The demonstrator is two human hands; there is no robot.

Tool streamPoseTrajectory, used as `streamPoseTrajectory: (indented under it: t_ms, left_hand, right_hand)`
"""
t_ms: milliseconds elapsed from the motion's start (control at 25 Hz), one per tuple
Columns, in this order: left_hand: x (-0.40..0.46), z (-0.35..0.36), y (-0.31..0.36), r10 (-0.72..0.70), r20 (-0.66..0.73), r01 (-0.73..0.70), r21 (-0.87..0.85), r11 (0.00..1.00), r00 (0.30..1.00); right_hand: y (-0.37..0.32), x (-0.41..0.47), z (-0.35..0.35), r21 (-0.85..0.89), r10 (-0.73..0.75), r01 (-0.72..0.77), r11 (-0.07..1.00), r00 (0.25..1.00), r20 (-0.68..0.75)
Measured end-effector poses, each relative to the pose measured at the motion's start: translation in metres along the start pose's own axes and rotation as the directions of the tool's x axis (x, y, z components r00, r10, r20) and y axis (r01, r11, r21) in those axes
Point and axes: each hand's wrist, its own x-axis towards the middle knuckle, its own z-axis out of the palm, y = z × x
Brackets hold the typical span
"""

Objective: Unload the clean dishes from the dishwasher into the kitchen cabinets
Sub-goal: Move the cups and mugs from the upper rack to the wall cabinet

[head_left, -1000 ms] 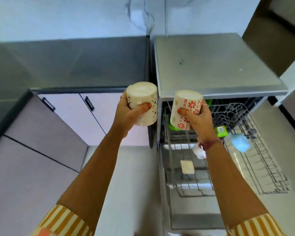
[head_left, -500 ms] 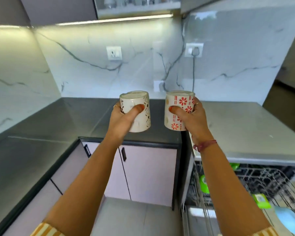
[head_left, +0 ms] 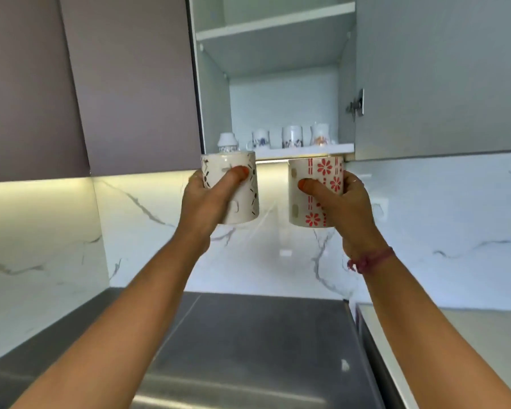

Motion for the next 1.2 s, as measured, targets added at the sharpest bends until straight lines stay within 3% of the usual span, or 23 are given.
streamPoseTrajectory:
  t_ms: [520,760,1200]
  left_hand:
    - [0.257,0.03,0.026,0.223,0.01,-0.218,-0.167,0.961,0.975]
    - [0.366,0.026,0.065,0.376,-0.046,-0.376,-0.247,0.893,0.925]
    - [0.478,0.07,0.126,0.541,-0.119,-0.554,-0.173,0.815,0.833]
  right_hand:
    - [-0.04,0.215,0.104,-0.086,-0.29,0.281,0.956,0.949,-0.122]
    - [-0.08,0.303,0.148,-0.207,-0.486,0.449,0.869,0.851,-0.198]
    - [-0.159,0.422,0.186,-0.304,-0.622,0.559,0.772,0.763,-0.177]
